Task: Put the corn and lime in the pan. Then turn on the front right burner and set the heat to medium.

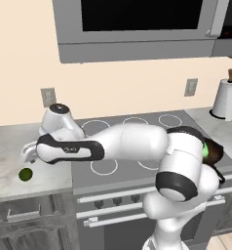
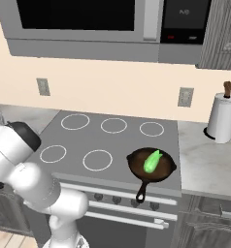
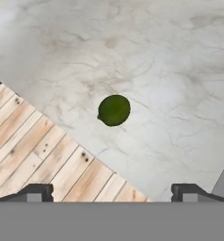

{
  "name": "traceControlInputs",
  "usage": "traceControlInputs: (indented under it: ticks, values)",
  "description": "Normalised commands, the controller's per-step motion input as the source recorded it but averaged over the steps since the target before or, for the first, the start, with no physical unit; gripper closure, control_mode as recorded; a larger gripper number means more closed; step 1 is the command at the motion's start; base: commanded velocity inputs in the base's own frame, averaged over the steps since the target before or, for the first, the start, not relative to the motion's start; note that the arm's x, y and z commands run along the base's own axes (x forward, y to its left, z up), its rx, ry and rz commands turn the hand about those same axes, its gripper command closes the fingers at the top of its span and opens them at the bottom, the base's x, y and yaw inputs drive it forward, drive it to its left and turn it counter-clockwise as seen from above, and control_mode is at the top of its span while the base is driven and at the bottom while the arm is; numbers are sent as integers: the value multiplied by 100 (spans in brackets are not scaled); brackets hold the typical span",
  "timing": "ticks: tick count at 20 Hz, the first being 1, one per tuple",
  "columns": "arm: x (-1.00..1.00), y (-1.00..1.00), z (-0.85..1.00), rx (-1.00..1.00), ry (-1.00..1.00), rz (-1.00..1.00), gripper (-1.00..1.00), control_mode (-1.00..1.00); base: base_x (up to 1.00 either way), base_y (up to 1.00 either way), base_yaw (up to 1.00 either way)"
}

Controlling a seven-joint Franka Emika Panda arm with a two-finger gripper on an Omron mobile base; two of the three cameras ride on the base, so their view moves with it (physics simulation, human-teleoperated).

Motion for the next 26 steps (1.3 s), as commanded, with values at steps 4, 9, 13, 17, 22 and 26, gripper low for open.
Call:
traceControlInputs:
  ticks: [4, 9, 13, 17, 22, 26]
  values:
    - [0, 15, -1, -11, 3, 1, -100, -100, 0, 0, 0]
    - [8, 11, 0, -1, 14, -6, -100, -100, 0, 0, 0]
    - [27, 0, -12, 0, 17, -16, -100, -100, 0, 0, 0]
    - [9, 2, -19, 0, 5, -23, -100, -100, 0, 0, 0]
    - [0, 10, -16, 0, 2, -23, -100, -100, 0, 0, 0]
    - [0, 14, -16, 0, 7, -25, -100, -100, 0, 0, 0]
